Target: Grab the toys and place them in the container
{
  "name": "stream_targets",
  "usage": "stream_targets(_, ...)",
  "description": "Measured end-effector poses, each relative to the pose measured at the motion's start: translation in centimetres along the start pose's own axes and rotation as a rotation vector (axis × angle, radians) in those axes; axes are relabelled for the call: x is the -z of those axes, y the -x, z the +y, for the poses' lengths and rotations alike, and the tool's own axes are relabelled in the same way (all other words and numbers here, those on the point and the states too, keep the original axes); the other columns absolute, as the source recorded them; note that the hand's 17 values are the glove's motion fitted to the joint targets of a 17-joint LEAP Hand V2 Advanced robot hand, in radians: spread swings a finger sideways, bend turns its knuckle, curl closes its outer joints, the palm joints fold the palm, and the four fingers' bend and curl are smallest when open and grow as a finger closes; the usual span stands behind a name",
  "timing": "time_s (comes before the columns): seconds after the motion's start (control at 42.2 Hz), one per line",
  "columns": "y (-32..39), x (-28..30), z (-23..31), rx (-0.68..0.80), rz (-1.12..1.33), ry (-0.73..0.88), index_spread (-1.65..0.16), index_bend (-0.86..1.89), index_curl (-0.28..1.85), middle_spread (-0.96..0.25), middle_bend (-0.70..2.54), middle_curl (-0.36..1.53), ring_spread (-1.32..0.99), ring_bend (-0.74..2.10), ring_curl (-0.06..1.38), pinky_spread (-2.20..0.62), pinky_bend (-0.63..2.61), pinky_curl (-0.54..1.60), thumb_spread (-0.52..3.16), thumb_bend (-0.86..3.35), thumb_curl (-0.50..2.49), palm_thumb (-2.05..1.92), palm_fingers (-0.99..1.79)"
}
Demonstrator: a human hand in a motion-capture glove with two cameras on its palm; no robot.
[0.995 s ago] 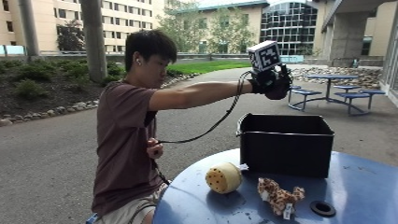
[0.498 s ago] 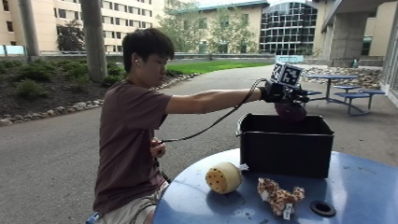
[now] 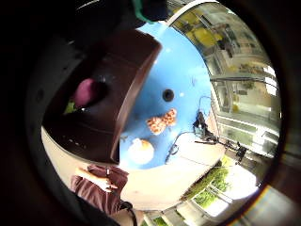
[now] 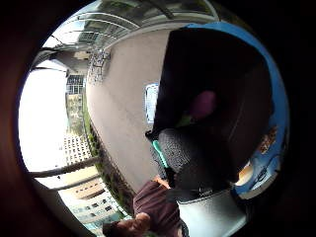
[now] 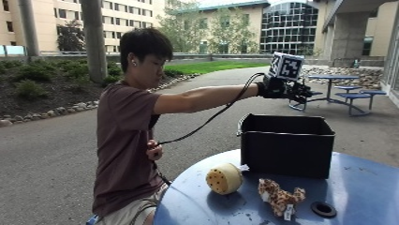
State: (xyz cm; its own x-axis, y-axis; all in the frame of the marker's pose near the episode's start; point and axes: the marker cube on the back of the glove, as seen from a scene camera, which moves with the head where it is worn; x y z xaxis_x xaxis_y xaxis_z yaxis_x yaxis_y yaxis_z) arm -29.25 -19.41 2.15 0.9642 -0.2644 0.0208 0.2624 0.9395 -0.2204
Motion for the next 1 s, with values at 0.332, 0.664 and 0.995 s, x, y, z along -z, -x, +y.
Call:
stream_targets(0.332,-12.5,0.5,6.7,-0.128,0.058,0.007,-0.26,0.10,0.23,-0.06,0.12,0.25,0.02,0.15,0.35,0.07,0.80,0.41,1.20,-0.03,0.42,-0.02,-0.32)
stream_targets(0.664,-24.1,-3.2,11.7,-0.158,0.071,0.097,-0.26,0.08,0.19,-0.07,0.11,0.23,0.01,0.16,0.32,0.07,0.83,0.40,1.23,-0.02,0.37,-0.01,-0.28)
stream_targets(0.995,-27.5,-19.9,7.8,-0.098,-0.039,0.289,-0.28,0.16,0.19,-0.07,0.13,0.21,0.01,0.17,0.30,0.07,0.90,0.41,1.26,0.01,0.36,0.06,-0.17)
